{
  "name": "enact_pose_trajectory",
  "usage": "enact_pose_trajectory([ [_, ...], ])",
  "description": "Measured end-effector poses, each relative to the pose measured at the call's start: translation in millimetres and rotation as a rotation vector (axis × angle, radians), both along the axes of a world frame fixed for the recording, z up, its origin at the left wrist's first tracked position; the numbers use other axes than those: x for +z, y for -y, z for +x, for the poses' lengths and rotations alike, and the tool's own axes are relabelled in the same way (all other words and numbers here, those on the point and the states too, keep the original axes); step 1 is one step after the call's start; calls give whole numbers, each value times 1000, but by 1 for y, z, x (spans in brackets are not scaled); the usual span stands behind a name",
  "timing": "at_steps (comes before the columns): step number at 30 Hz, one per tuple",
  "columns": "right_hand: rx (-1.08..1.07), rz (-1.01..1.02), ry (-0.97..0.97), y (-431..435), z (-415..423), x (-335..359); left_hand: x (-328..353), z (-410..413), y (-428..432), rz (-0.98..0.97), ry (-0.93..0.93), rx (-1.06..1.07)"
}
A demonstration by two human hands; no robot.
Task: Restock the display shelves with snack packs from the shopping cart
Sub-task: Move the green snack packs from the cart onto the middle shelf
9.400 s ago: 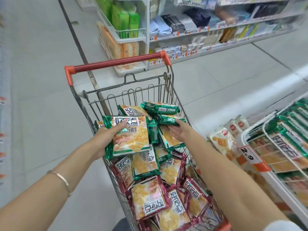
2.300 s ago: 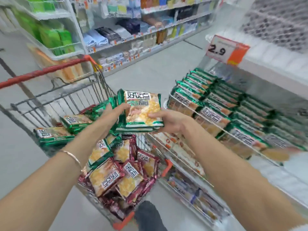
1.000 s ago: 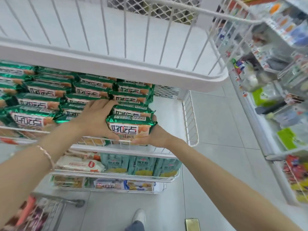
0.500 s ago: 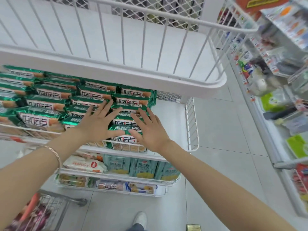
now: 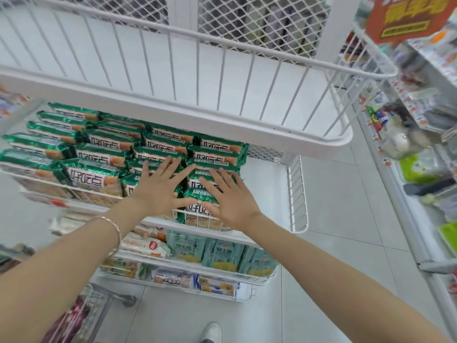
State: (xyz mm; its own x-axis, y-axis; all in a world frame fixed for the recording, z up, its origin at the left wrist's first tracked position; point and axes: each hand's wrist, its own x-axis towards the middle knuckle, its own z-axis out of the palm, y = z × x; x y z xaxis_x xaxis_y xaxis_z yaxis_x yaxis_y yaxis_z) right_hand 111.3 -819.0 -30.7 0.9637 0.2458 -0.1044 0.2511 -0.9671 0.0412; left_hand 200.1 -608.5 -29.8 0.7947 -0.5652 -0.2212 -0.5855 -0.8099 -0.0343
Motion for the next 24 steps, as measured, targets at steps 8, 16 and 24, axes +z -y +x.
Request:
enact_pose_trajectory([
  [8, -136, 130, 5, -29, 8, 37, 20, -8, -40, -92, -36, 7],
  [16, -6, 256, 102, -213, 1, 35, 14, -77, -255, -317, 120, 345],
  [24, 233, 208, -81, -396, -31, -14, -6, -177, -439, -187, 22, 778],
])
